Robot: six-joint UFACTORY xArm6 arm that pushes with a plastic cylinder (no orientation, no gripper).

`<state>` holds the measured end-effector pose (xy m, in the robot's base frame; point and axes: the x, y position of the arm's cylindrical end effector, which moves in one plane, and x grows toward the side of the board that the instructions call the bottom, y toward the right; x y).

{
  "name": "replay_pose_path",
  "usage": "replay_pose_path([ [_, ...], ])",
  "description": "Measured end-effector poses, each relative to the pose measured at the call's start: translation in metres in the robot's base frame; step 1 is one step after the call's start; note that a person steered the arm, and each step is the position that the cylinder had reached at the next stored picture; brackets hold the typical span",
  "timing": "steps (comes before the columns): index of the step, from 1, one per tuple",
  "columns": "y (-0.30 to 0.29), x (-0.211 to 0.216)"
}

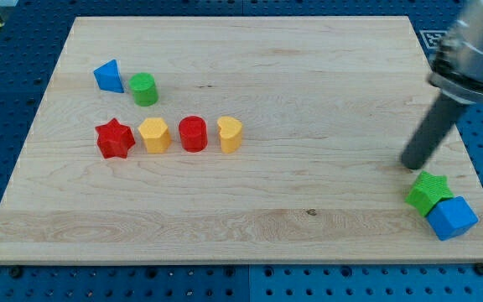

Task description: Push the green star close to the blue cube

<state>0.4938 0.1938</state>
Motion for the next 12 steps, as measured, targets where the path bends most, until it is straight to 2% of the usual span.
replay_pose_path([
  [1,-0.052,-0.004],
  [3,-0.056,0.048],
  [4,-0.056,0.055],
  [10,0.008,0.057],
  [11,0.007,0.056],
  [12,-0.030,0.038],
])
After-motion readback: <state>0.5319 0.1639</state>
